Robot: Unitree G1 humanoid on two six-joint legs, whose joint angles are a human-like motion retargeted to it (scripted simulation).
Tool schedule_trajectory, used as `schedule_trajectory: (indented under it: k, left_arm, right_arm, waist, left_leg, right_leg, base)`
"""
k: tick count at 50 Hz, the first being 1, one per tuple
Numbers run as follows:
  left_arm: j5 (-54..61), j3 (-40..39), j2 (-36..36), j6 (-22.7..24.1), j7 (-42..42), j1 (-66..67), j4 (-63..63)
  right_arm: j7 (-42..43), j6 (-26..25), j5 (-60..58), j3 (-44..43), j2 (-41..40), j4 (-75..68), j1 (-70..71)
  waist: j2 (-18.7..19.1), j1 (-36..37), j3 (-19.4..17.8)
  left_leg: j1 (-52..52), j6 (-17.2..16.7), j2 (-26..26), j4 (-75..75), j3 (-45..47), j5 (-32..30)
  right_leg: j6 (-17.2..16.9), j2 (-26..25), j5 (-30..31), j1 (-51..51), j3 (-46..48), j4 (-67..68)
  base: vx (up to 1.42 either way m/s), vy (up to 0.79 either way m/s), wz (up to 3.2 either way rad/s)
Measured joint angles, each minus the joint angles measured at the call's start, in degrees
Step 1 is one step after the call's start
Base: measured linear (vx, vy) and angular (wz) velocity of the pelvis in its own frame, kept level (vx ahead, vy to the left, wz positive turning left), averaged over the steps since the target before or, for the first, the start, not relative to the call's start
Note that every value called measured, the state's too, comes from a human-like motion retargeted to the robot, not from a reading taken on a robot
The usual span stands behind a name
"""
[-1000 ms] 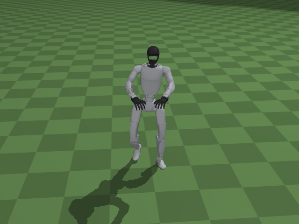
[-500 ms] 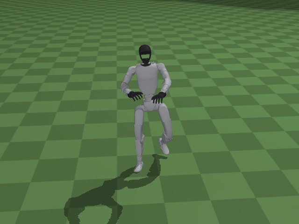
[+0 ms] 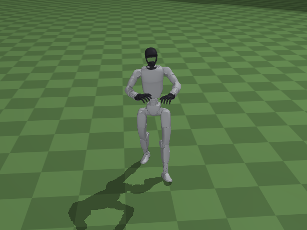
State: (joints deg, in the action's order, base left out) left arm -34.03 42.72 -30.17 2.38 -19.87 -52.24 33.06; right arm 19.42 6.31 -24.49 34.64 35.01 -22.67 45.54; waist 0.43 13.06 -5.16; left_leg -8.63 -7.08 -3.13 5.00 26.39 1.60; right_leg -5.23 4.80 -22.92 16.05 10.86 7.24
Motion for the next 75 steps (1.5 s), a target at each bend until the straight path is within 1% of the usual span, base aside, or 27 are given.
schedule_trajectory:
  k: [3,7,10,12,15,17,20,23,26,29,32,34,38,40,42,45,47,48,50,52,57,60,63,65,67,70,75]
  left_arm:
    - [-0.2,0.1,-0.9,0.1,0.4,1.2,-0.1]
    - [-3.0,1.2,-0.9,1.5,1.6,3.4,1.5]
    - [-4.1,2.4,-0.5,1.6,1.8,3.8,2.8]
    - [-4.5,3.3,-0.6,1.2,1.7,3.3,3.4]
    - [-5.0,4.4,-0.9,0.8,1.6,2.1,3.9]
    - [-5.3,4.8,-1.3,0.7,1.4,1.4,4.0]
    - [-5.2,5.1,-2.1,0.5,1.1,0.3,3.8]
    - [-4.6,5.4,-3.1,0.5,0.7,-0.7,3.4]
    - [-3.1,5.7,-4.1,0.5,0.1,-1.7,2.9]
    - [-1.1,6.1,-4.9,0.8,-0.7,-2.8,2.7]
    - [-0.2,6.3,-5.4,1.0,-1.2,-3.4,3.3]
    - [0.0,5.9,-5.3,1.2,-1.3,-3.0,3.8]
    - [0.3,3.8,-3.9,1.4,-1.5,-0.6,4.6]
    - [0.1,2.4,-2.9,1.7,-1.7,1.2,4.7]
    - [-0.1,1.3,-1.8,2.3,-1.7,3.1,4.7]
    - [1.1,0.7,-0.3,1.4,-1.8,3.8,4.8]
    - [1.1,1.2,1.2,1.0,-1.9,2.9,6.4]
    - [0.6,1.7,2.2,1.0,-1.9,2.2,7.9]
    - [0.2,2.4,4.6,-0.2,-2.1,0.0,11.6]
    - [-1.0,2.9,7.7,-1.1,-1.9,-2.3,16.7]
    - [-3.4,2.5,14.4,-2.8,-1.8,-7.0,28.2]
    - [-3.3,2.3,16.0,-3.5,-2.2,-9.0,31.2]
    - [-2.7,2.5,15.5,-3.3,-2.4,-9.9,30.8]
    - [-2.6,2.7,14.4,-2.6,-2.2,-9.9,29.7]
    - [-2.7,2.9,13.1,-2.0,-1.8,-9.5,28.6]
    - [-4.4,3.5,11.0,-1.0,-0.2,-8.6,28.0]
    - [-5.9,3.8,10.2,-1.1,1.2,-7.5,31.2]
  right_arm:
    - [0.3,-0.3,-0.6,-0.9,-1.8,-1.5,-1.6]
    - [1.5,1.5,-0.5,-1.3,-4.5,-3.6,-5.0]
    - [1.7,2.0,-0.4,-1.3,-5.1,-4.6,-6.9]
    - [1.8,2.1,0.0,-0.9,-4.6,-5.0,-7.0]
    - [1.8,2.4,0.7,-0.2,-3.3,-5.2,-6.5]
    - [1.7,2.8,0.6,0.1,-2.1,-5.1,-6.0]
    - [1.4,3.2,0.1,0.2,0.3,-4.6,-5.0]
    - [1.3,3.5,0.3,0.7,3.0,-3.8,-4.0]
    - [1.2,3.4,0.6,1.4,5.9,-2.9,-2.9]
    - [1.3,2.7,0.5,2.3,8.4,-2.2,-1.7]
    - [1.0,2.0,-0.4,2.9,9.5,-2.1,-0.7]
    - [0.6,1.9,-0.8,2.9,9.7,-2.2,-0.6]
    - [-0.5,2.3,-0.9,1.8,9.7,-1.6,-2.0]
    - [-1.2,3.0,-0.9,0.8,9.6,-0.3,-3.5]
    - [-2.0,3.9,-1.1,-0.1,9.3,1.5,-5.2]
    - [-2.8,3.0,-0.5,-0.6,10.0,4.1,-5.9]
    - [-3.2,2.6,-0.8,0.0,9.5,4.3,-5.0]
    - [-3.4,2.7,-1.5,0.5,8.6,3.7,-4.3]
    - [-2.9,1.6,-2.0,1.9,7.2,1.1,-1.8]
    - [-2.4,1.0,-3.5,3.7,4.3,-3.4,1.1]
    - [-0.7,-0.4,-7.0,6.5,-3.7,-15.2,6.8]
    - [0.2,-1.2,-7.7,7.4,-6.8,-19.3,9.1]
    - [0.9,-1.4,-7.5,8.5,-8.6,-21.2,10.9]
    - [1.3,-1.1,-7.0,9.1,-9.8,-22.0,11.8]
    - [1.5,-0.9,-6.5,9.4,-11.0,-23.0,12.3]
    - [2.5,-0.6,-5.9,9.9,-13.8,-25.9,12.9]
    - [3.8,-2.0,-7.1,8.5,-18.5,-32.4,12.1]
  waist:
    - [-1.1,1.4,1.4]
    - [-1.8,0.7,3.8]
    - [-1.6,-0.5,4.5]
    - [-1.4,-1.8,4.5]
    - [-0.9,-4.1,4.0]
    - [-0.4,-5.7,3.4]
    - [0.4,-8.0,2.4]
    - [0.5,-10.3,1.3]
    - [-0.7,-12.7,0.3]
    - [-2.4,-15.1,-0.8]
    - [-2.5,-16.6,-1.1]
    - [-1.9,-17.1,-0.4]
    - [-1.4,-17.5,2.0]
    - [-1.2,-17.4,3.3]
    - [-1.0,-17.2,4.5]
    - [-0.6,-16.9,5.3]
    - [-0.3,-16.3,5.5]
    - [-0.4,-15.7,5.8]
    - [-0.5,-15.0,5.4]
    - [-0.7,-13.7,4.6]
    - [-1.4,-10.1,2.9]
    - [-1.0,-8.3,2.0]
    - [0.3,-6.7,1.1]
    - [1.4,-5.8,0.5]
    - [1.9,-4.9,0.3]
    - [1.9,-3.6,0.7]
    - [0.0,-0.1,2.6]
  left_leg:
    - [2.1,2.3,-0.4,-1.7,-1.0,-1.6]
    - [3.4,1.1,-3.4,-11.4,-1.5,6.2]
    - [5.5,1.4,-4.6,-14.8,-2.9,10.1]
    - [6.5,1.8,-4.9,-16.3,-4.0,11.8]
    - [7.7,1.9,-5.1,-18.1,-5.7,13.8]
    - [8.8,1.3,-5.1,-18.6,-6.8,14.6]
    - [10.8,0.3,-4.8,-18.0,-7.7,15.5]
    - [12.8,0.1,-4.0,-17.6,-8.8,16.7]
    - [14.6,-0.1,-1.5,-17.5,-10.2,18.0]
    - [17.1,-0.2,1.3,-17.6,-11.8,19.7]
    - [19.8,-0.3,1.8,-17.4,-12.6,21.1]
    - [21.1,-0.2,1.6,-17.6,-12.7,21.5]
    - [22.6,0.8,1.7,-20.4,-13.2,20.4]
    - [22.5,1.4,1.5,-23.8,-13.4,18.4]
    - [20.7,2.3,0.7,-30.2,-13.2,15.1]
    - [14.2,3.7,-1.9,-45.5,-12.7,8.9]
    - [9.2,5.4,-4.2,-55.4,-11.3,6.8]
    - [6.9,6.4,-5.3,-59.3,-10.3,6.9]
    - [3.2,7.8,-6.5,-64.8,-8.9,8.7]
    - [1.1,8.4,-6.5,-65.9,-7.3,11.4]
    - [-2.7,7.3,-3.9,-55.3,-3.7,14.7]
    - [-3.4,6.3,-2.6,-40.9,-1.6,12.8]
    - [-2.1,4.0,-1.3,-21.4,0.0,7.2]
    - [-1.0,1.2,-0.8,-9.7,0.8,4.2]
    - [-0.9,-1.5,-0.7,-2.8,1.6,3.4]
    - [-1.2,-3.0,-1.7,-1.5,2.6,3.9]
    - [-0.1,1.8,-3.6,-9.8,3.7,3.4]
  right_leg:
    - [0.7,0.6,1.2,0.4,-1.6,4.2]
    - [1.1,1.0,8.2,-1.1,-1.5,15.7]
    - [2.0,2.0,16.2,-6.6,-0.4,31.0]
    - [2.7,2.8,18.9,-11.6,0.1,41.0]
    - [3.6,3.2,16.9,-18.4,0.6,50.1]
    - [4.1,3.2,13.6,-21.9,1.7,51.1]
    - [5.1,4.1,9.5,-25.6,5.6,46.7]
    - [5.0,4.6,7.7,-27.1,10.0,34.8]
    - [3.0,4.2,10.6,-26.9,11.7,16.4]
    - [-0.6,3.9,15.4,-25.7,10.9,-2.4]
    - [-3.8,3.2,17.5,-25.2,9.6,-12.2]
    - [-4.2,3.2,18.7,-25.2,9.4,-12.2]
    - [-2.7,4.1,22.9,-22.4,10.3,-12.2]
    - [-2.9,4.6,21.2,-20.8,10.6,-11.3]
    - [-4.2,5.7,16.5,-21.0,10.6,-5.9]
    - [-1.4,5.3,14.1,-17.2,10.6,-7.8]
    - [-1.1,5.2,11.9,-16.6,10.4,-6.0]
    - [-1.9,5.6,10.1,-17.8,10.1,-2.4]
    - [-0.1,4.9,9.1,-15.1,9.7,-4.9]
    - [0.0,4.9,7.7,-13.7,8.8,-4.1]
    - [0.0,4.9,4.6,-10.8,6.3,-2.3]
    - [0.0,4.0,3.2,-9.3,5.1,-1.6]
    - [-0.2,2.2,1.8,-7.2,4.2,-1.1]
    - [-0.4,0.7,0.8,-5.1,3.7,-1.0]
    - [-0.6,-0.1,-0.2,-3.0,3.3,-0.8]
    - [-0.6,-0.5,-1.1,-0.3,2.3,0.0]
    - [1.2,1.2,0.3,0.5,0.2,7.1]
  base:
    - [0.65,0.13,-0.5]
    - [0.66,0.18,-0.03]
    - [0.58,0.2,0.26]
    - [0.51,0.18,0.39]
    - [0.47,0.15,0.47]
    - [0.45,0.11,0.5]
    - [0.44,0.08,0.46]
    - [0.43,0.03,0.47]
    - [0.44,-0.01,0.58]
    - [0.49,-0.06,0.63]
    - [0.54,-0.1,0.36]
    - [0.57,-0.11,0.19]
    - [0.61,-0.14,0.14]
    - [0.64,-0.18,0.1]
    - [0.62,-0.2,0.05]
    - [0.55,-0.21,0.15]
    - [0.49,-0.19,-0.05]
    - [0.47,-0.17,-0.2]
    - [0.44,-0.15,-0.21]
    - [0.43,-0.12,-0.44]
    - [0.43,-0.07,-0.59]
    - [0.45,-0.03,-0.48]
    - [0.49,0.01,-0.42]
    - [0.54,0.04,-0.41]
    - [0.58,0.07,-0.4]
    - [0.63,0.09,-0.42]
    - [0.68,0.14,-0.39]
